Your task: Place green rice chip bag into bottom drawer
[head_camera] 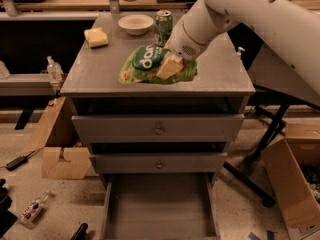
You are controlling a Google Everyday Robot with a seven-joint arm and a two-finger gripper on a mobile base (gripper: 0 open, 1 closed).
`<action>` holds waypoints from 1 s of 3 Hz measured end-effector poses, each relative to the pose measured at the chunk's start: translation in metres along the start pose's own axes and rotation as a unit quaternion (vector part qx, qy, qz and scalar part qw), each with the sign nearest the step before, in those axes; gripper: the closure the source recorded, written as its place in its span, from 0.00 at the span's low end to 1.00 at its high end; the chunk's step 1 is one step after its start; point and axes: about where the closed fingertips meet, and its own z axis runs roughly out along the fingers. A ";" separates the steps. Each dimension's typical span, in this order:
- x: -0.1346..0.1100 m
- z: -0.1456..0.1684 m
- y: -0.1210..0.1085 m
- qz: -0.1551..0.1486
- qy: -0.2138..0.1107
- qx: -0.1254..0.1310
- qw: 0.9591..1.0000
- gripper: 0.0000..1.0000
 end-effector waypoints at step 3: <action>0.117 -0.105 0.125 0.126 0.066 0.106 0.984 1.00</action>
Offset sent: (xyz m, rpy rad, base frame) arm -0.1887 -0.1580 -0.0064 -0.0827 -0.0460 -0.4661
